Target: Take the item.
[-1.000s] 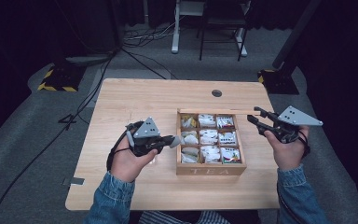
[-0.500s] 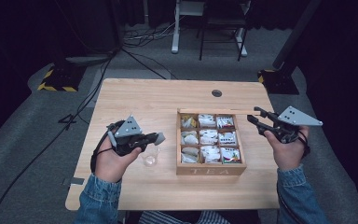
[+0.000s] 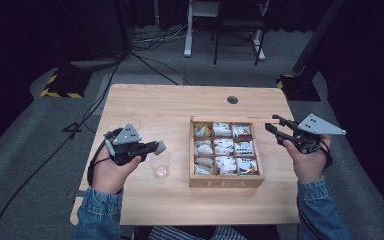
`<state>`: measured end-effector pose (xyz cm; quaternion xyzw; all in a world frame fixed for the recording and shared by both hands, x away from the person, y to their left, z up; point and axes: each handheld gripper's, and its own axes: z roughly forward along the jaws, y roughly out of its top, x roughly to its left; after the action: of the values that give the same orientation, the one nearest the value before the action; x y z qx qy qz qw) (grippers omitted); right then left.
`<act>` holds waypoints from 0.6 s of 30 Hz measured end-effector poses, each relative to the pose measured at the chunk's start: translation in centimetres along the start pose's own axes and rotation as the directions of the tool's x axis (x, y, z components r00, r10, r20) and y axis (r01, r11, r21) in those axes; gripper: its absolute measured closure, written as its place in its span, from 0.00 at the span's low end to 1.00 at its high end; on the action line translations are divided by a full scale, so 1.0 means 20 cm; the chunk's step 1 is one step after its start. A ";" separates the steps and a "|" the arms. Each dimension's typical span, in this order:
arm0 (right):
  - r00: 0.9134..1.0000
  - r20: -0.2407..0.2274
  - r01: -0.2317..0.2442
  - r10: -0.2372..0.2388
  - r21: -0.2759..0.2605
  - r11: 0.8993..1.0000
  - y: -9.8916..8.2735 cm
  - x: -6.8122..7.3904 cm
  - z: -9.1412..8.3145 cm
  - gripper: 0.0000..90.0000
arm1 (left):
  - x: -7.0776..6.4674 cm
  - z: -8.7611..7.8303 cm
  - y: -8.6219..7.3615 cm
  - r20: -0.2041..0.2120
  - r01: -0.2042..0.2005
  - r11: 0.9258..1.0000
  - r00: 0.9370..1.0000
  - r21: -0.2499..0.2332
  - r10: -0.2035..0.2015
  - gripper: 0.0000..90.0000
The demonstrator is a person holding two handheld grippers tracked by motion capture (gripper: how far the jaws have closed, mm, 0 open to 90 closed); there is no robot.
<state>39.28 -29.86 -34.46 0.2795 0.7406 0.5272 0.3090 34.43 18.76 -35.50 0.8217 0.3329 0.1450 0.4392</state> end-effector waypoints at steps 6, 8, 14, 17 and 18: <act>1.000 0.000 0.000 0.000 0.000 1.000 0.00 0.00 0.00 0.67 | 0.01 0.03 -0.02 0.012 0.005 0.999 1.000 0.047 -0.006 0.99; 1.000 -0.001 0.001 -0.001 0.001 1.000 0.00 0.00 0.00 0.67 | 0.02 0.04 -0.02 0.018 0.015 0.998 1.000 0.062 -0.016 0.99; 1.000 -0.001 0.000 0.000 0.001 1.000 0.00 0.00 0.00 0.67 | 0.03 0.07 -0.04 0.021 0.016 0.995 1.000 0.100 -0.018 0.99; 1.000 -0.001 0.000 0.000 0.001 1.000 0.00 0.00 0.00 0.67 | 0.04 0.10 -0.06 0.027 0.024 0.993 0.999 0.118 -0.028 0.99; 1.000 -0.001 0.000 0.000 0.001 1.000 0.00 0.00 0.00 0.67 | 0.04 0.10 -0.06 0.027 0.024 0.993 0.999 0.118 -0.028 0.99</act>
<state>39.27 -29.87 -34.46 0.2792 0.7411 0.5270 0.3084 35.54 18.45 -37.57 0.8437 0.3451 0.1075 0.3968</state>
